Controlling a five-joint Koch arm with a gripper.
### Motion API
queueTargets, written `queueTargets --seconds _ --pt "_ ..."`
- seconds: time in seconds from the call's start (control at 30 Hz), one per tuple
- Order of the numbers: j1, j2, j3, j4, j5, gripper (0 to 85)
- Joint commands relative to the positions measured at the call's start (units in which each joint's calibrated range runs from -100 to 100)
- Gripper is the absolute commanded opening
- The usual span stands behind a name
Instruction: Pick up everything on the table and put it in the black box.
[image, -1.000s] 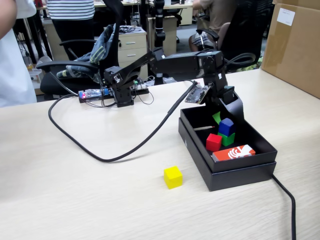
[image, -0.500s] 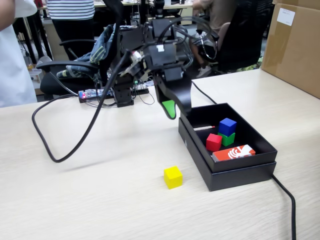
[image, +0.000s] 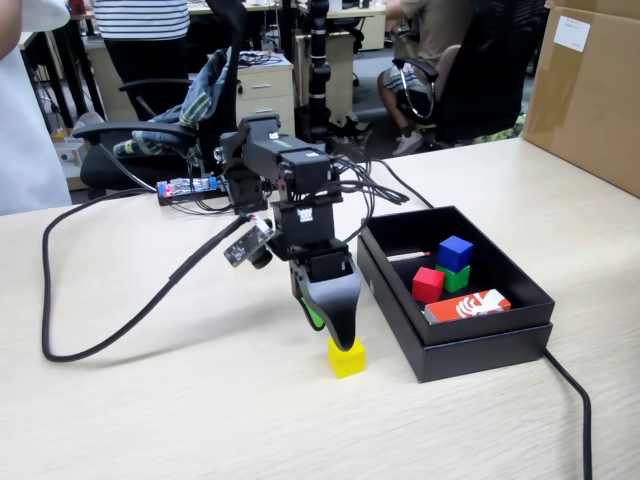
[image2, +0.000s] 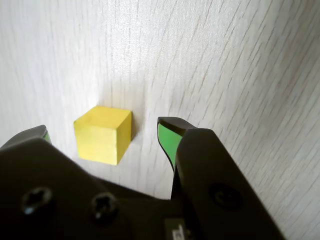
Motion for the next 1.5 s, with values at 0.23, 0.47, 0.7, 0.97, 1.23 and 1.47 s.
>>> queueTargets --seconds 0.23,0.47,0.7,0.97,1.23,1.47 --pt "0.5 2.4 4.8 5.4 -0.9 33.8" --pt "0.6 2.4 4.0 3.5 0.9 10.2" --pt "0.9 -12.3 -2.0 -1.6 3.1 10.2" --pt "6.3 -40.9 -10.9 -1.7 4.9 10.2" --pt "13.2 -40.2 -9.9 -1.6 7.7 10.4" --pt "14.5 -24.4 -5.6 -1.6 9.4 10.5"
